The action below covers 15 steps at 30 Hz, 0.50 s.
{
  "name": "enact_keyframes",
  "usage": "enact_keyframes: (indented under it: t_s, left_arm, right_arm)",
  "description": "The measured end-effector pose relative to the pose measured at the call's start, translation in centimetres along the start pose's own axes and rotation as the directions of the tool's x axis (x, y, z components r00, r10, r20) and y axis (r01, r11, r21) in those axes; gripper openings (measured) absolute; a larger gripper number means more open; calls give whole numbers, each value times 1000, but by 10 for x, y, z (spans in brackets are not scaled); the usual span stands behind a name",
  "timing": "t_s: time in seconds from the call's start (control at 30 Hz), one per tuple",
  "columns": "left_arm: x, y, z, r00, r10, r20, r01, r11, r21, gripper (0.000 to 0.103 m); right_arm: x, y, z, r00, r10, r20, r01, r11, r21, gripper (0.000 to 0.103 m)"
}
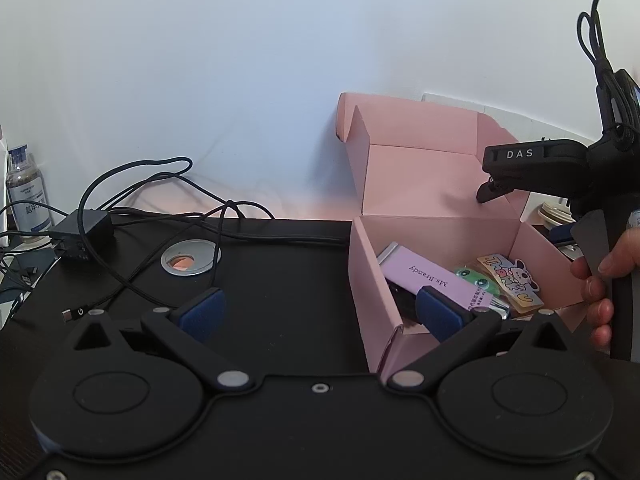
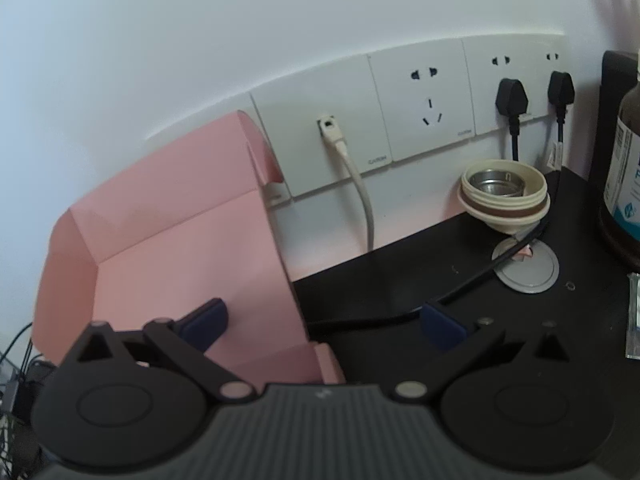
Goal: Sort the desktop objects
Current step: 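Move the left gripper away from the box toward the orange comb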
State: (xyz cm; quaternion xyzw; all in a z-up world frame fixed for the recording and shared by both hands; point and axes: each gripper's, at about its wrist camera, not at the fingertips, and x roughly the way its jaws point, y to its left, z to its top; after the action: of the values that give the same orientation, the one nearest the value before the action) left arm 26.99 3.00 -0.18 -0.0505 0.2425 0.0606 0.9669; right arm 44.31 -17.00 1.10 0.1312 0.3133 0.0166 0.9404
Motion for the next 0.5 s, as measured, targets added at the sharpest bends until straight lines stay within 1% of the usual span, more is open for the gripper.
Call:
enact_keyframes:
  t_s: [0.37, 0.5]
  left_arm:
    - [0, 2, 1, 1000, -9, -12, 9, 1000, -12, 103]
    - [0, 2, 1, 1000, -12, -15, 12, 1000, -21, 103]
  right_arm:
    - [-4, 4, -7, 1000, -5, -3, 5, 998, -56, 102]
    - [-6, 2, -8, 1000, 0, -4, 0, 998, -56, 102]
